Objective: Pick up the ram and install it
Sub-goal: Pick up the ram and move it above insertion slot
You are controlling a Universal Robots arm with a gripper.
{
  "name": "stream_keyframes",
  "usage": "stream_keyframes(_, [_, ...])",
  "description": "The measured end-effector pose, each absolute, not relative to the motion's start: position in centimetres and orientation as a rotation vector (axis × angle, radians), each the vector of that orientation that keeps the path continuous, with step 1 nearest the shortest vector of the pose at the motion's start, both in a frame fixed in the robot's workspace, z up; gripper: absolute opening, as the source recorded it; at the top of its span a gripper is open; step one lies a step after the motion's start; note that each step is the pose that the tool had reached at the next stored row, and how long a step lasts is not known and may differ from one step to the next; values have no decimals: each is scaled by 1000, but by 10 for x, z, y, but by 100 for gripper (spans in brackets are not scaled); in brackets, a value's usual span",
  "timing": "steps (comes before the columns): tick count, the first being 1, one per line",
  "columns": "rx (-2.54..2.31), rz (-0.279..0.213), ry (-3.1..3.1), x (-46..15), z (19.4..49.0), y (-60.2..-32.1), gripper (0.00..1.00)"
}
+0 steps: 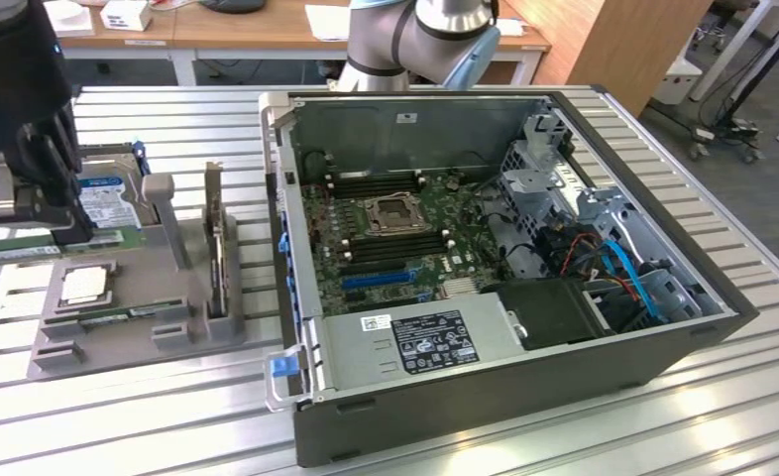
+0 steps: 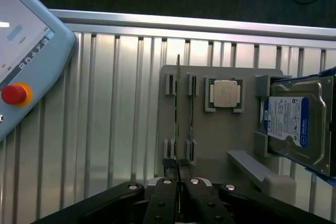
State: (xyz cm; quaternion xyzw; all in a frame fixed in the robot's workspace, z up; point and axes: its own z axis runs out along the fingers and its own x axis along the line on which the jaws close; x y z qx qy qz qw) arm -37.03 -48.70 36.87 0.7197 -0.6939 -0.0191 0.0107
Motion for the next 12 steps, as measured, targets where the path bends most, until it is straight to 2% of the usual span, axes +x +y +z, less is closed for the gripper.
stream_keyframes(12, [2246,-59,-2165,-370,398,-487,12])
